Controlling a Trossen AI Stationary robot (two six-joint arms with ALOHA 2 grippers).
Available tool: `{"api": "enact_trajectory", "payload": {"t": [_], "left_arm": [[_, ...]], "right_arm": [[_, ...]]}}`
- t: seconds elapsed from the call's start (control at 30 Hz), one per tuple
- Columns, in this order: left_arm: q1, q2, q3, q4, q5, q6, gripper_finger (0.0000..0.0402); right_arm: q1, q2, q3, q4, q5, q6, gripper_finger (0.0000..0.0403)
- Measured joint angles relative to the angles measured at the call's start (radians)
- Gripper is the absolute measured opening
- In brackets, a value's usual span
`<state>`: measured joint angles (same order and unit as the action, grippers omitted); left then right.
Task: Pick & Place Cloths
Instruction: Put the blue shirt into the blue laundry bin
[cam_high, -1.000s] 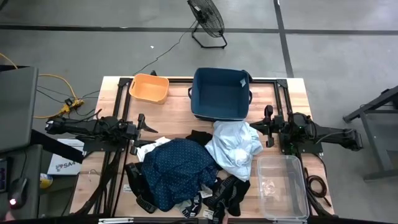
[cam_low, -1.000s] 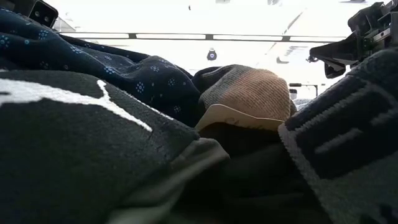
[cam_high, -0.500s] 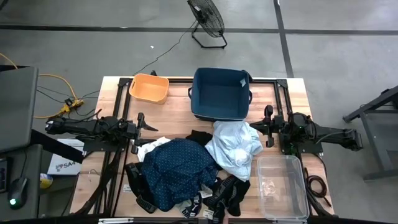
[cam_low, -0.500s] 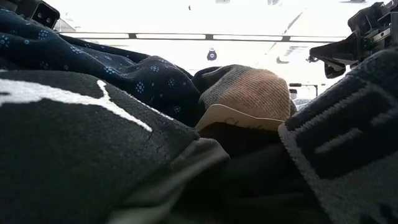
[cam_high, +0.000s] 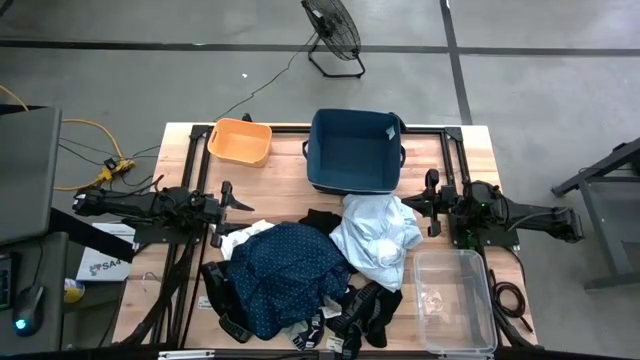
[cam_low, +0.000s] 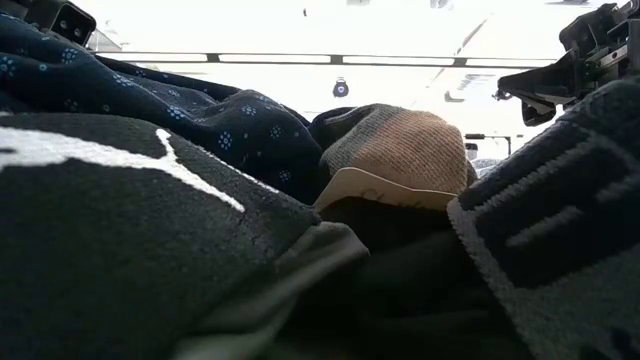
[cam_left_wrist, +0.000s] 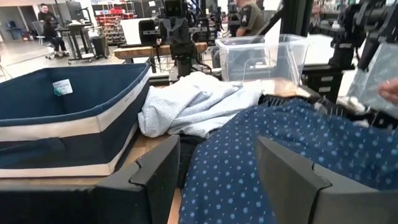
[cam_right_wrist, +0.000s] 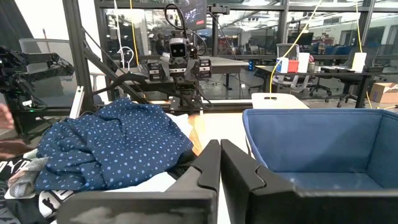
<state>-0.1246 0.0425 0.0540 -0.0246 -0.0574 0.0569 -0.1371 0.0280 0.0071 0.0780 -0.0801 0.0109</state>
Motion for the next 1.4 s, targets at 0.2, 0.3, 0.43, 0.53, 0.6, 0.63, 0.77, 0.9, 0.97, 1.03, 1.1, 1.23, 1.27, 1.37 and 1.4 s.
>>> {"api": "enact_trajectory", "payload": {"t": [0.2,0.3,0.43,0.53,0.6,0.63,0.77,0.9,0.97,1.03,1.1,1.23,1.27,1.37,1.4], "left_arm": [[0.000,0.000,0.000,-0.004,0.000,-0.009,0.0204],[0.000,0.000,0.000,-0.004,0.000,-0.009,0.0204],[0.000,0.000,0.000,0.031,0.000,-0.009,0.0204],[0.000,0.000,0.000,0.070,0.001,-0.018,0.0204],[0.000,0.000,0.000,0.094,0.011,-0.045,0.0204],[0.000,0.000,0.000,0.101,0.023,-0.060,0.0204],[0.000,0.001,0.000,0.105,0.054,-0.093,0.0204],[0.000,0.020,0.000,0.105,0.001,-0.156,0.0204],[0.000,0.034,0.000,0.109,-0.028,-0.152,0.0204],[0.000,0.054,0.000,0.138,-0.030,-0.136,0.0204],[0.000,0.078,0.000,0.184,-0.030,-0.136,0.0204],[0.000,0.159,0.035,0.196,0.000,-0.136,0.0204],[0.000,0.188,0.052,0.191,0.004,-0.142,0.0204],[-0.001,0.289,0.114,0.141,0.018,-0.152,0.0204],[-0.001,0.329,0.138,0.122,0.022,-0.153,0.0204]], "right_arm": [[0.000,0.000,0.000,0.000,0.000,0.000,0.0004],[0.000,0.000,0.000,0.000,0.000,0.000,0.0004],[0.000,0.000,0.000,0.000,0.000,0.000,0.0004],[0.000,0.000,0.000,0.000,0.001,0.000,0.0004],[0.000,0.000,0.000,0.000,0.001,0.000,0.0004],[0.000,0.000,0.000,0.000,0.001,0.000,0.0004],[0.000,0.000,0.000,0.000,0.000,0.000,0.0004],[0.000,0.000,0.000,0.000,0.000,0.000,0.0004],[0.000,0.000,0.000,0.000,0.000,0.000,0.0004],[0.000,0.000,0.000,0.000,0.000,0.000,0.0004],[0.000,0.000,0.000,0.000,0.000,0.000,0.0004],[0.000,0.000,0.000,0.000,0.000,0.000,0.0004],[0.000,0.000,0.000,0.000,0.000,0.000,0.0004],[0.000,0.000,0.000,0.000,0.000,0.000,0.0004],[0.000,0.000,0.000,0.000,0.000,0.000,0.0004]]}}
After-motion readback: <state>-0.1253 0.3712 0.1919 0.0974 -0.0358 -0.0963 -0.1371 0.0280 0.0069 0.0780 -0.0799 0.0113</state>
